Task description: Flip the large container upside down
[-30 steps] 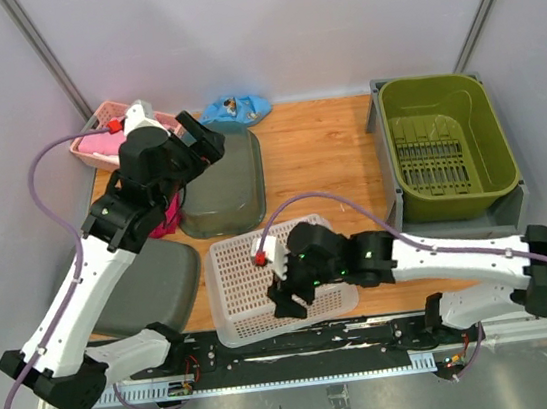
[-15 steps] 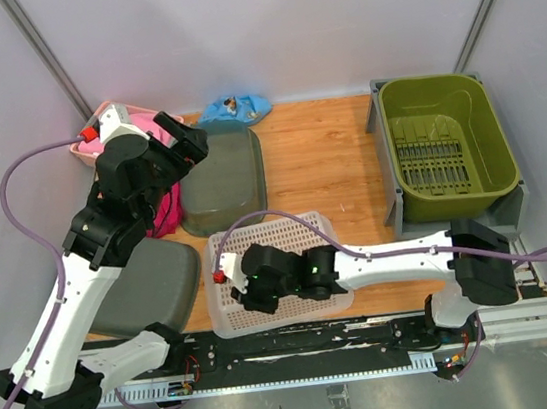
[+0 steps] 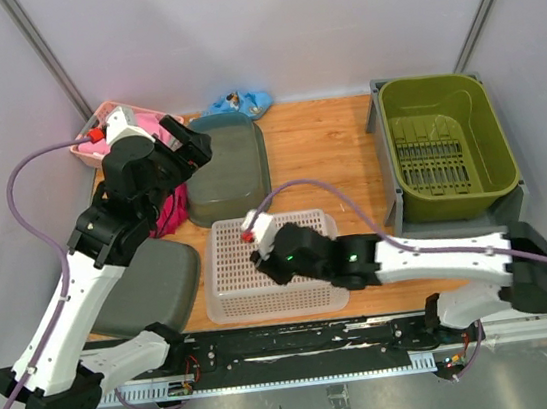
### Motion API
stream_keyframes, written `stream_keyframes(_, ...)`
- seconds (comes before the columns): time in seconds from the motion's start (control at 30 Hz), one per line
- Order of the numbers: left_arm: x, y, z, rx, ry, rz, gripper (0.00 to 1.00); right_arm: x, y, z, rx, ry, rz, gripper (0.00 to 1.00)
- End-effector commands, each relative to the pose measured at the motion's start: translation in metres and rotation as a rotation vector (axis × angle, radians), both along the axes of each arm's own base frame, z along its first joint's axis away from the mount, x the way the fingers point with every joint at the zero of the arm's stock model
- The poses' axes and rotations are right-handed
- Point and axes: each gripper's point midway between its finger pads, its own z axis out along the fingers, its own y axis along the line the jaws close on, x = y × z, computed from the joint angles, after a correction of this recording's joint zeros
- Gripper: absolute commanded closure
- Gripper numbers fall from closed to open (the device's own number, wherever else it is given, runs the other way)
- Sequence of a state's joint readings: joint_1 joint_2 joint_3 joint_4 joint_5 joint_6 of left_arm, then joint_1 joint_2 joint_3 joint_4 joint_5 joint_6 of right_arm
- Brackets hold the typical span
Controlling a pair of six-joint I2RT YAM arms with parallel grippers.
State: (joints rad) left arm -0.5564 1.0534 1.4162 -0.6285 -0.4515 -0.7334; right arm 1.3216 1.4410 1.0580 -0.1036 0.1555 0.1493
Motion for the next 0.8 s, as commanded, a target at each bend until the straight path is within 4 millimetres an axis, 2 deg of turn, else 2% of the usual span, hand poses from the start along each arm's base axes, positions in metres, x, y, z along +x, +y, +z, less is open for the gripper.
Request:
stream_keyframes(0.0, 0.004, -0.003, -0.001, 0.018, -0.02, -0.024, 0.01, 0.057, -0.078, 0.014, 0.089, 0.034, -0.325, 0.64)
stream_keyframes(0.1, 0.009, -0.016, -0.005, 0.025, -0.023, -0.081, 0.01, 0.074, -0.127, -0.008, 0.087, 0.186, -0.457, 0.57)
stream_keyframes(0.17, 0.013, -0.026, -0.01, 0.038, -0.017, -0.121, 0.01, 0.071, -0.149, -0.024, 0.077, 0.268, -0.5, 0.53)
stream_keyframes(0.27, 0.019, -0.037, -0.02, 0.067, 0.007, -0.165, 0.01, 0.058, -0.169, -0.038, 0.055, 0.314, -0.521, 0.47)
stream_keyframes(0.37, 0.024, -0.046, -0.031, 0.081, 0.034, -0.198, 0.01, 0.047, -0.179, -0.049, 0.037, 0.344, -0.525, 0.4)
stream_keyframes(0.47, 0.028, -0.055, -0.041, 0.081, 0.05, -0.228, 0.01, 0.039, -0.177, -0.059, 0.048, 0.385, -0.514, 0.36)
stream_keyframes(0.53, 0.031, -0.06, -0.046, 0.077, 0.059, -0.246, 0.01, 0.036, -0.166, -0.062, 0.078, 0.415, -0.475, 0.36)
stream_keyframes(0.67, 0.035, -0.069, -0.055, 0.082, 0.08, -0.274, 0.01, 0.036, -0.136, -0.05, 0.144, 0.463, -0.381, 0.36)
stream_keyframes(0.77, 0.036, -0.07, -0.059, 0.091, 0.088, -0.28, 0.01, 0.035, -0.124, -0.041, 0.141, 0.488, -0.33, 0.36)
